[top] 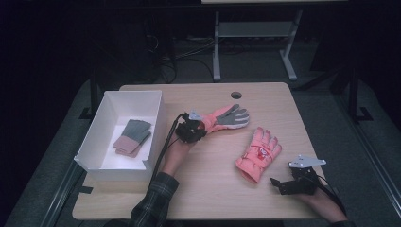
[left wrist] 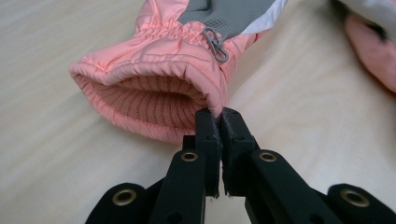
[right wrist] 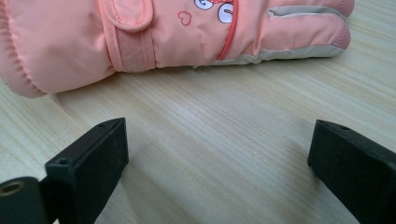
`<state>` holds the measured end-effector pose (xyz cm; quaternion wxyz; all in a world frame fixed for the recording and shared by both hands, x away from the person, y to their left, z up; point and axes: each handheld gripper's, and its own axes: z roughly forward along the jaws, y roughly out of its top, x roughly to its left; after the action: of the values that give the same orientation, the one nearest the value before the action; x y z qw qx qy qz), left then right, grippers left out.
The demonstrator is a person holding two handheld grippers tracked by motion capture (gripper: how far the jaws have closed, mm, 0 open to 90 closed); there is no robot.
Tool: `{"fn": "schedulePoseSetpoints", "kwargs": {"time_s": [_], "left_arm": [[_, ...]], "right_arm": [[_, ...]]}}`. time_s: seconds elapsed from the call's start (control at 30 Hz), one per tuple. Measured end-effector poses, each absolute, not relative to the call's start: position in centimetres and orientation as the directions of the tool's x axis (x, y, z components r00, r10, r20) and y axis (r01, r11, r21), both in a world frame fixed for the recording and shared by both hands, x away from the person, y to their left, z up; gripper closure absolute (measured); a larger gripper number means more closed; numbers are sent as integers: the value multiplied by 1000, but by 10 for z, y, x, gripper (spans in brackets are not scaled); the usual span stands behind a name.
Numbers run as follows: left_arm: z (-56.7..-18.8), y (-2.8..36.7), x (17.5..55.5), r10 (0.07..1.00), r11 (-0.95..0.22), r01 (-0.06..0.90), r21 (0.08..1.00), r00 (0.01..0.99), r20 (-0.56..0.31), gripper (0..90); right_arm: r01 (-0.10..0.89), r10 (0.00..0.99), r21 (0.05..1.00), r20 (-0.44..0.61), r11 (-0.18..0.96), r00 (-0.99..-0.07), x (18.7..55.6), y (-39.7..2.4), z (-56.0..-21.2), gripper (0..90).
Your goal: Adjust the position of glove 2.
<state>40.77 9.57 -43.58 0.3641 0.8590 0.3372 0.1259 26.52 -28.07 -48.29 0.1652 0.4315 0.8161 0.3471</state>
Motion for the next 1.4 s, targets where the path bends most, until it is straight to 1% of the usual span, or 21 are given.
{"fn": "schedulePoseSetpoints", "kwargs": {"time_s": [0.17,0.2,0.3,0.37,0.4,0.43,0.47,0.5,0.53,0.57,0.6,0.63,0.7,0.77,0.87,0.9,0.93,1.0,1.13,1.27,1.4], "left_arm": [[-436,98,378,661,-515,473,715,750,-19,864],[-438,99,370,662,-503,481,718,748,-38,864],[-440,99,354,652,-507,483,714,757,-49,863],[-440,100,344,646,-502,494,710,760,-73,858],[-440,100,339,636,-506,491,709,768,-77,846],[-439,100,337,632,-498,492,714,769,-89,729],[-438,101,336,627,-504,492,710,774,-91,729],[-435,102,336,618,-512,486,708,781,-90,704],[-426,104,336,610,-486,478,732,785,-107,704],[-426,104,336,610,-486,478,732,785,-107,729],[-420,105,338,605,-477,469,743,789,-109,729],[-415,104,341,605,-482,466,742,789,-102,787],[-408,103,349,612,-477,460,749,786,-93,856],[-401,101,361,634,-464,468,752,768,-88,891],[-398,96,379,650,-462,483,744,755,-86,895],[-398,95,387,656,-468,480,742,751,-73,895],[-402,92,402,674,-479,491,728,737,-54,895],[-405,91,410,677,-488,489,723,735,-40,895],[-422,88,436,703,-497,537,682,710,-47,895],[-437,86,445,699,-529,569,629,713,-57,896],[-439,86,438,687,-544,577,609,724,-72,896]], "right_arm": [[590,819,709,30,387,-573,265,-281,-483,44],[590,819,709,30,387,-573,265,-281,-483,45],[590,819,709,30,387,-573,265,-281,-483,44],[590,819,709,30,387,-573,265,-281,-483,44],[590,819,709,30,387,-573,265,-281,-483,44],[589,819,709,29,387,-573,265,-281,-483,45],[589,819,709,29,387,-573,265,-281,-483,45],[589,819,709,29,387,-573,265,-281,-483,45],[589,819,709,29,387,-573,265,-281,-483,45],[589,819,709,29,387,-573,265,-281,-483,45],[589,819,709,29,387,-573,265,-281,-483,44],[589,819,709,29,387,-573,265,-281,-483,44],[590,819,709,30,387,-573,265,-281,-483,45],[589,819,709,29,387,-573,265,-281,-483,45],[590,820,709,30,385,-572,265,-281,-483,45],[590,819,709,30,386,-572,265,-281,-483,45],[590,819,709,30,386,-572,265,-281,-483,44],[589,819,709,29,387,-573,265,-281,-483,45],[590,819,709,30,387,-573,265,-281,-483,45],[589,818,709,30,387,-574,265,-281,-483,45],[590,818,709,30,387,-574,265,-281,-483,45]]}}
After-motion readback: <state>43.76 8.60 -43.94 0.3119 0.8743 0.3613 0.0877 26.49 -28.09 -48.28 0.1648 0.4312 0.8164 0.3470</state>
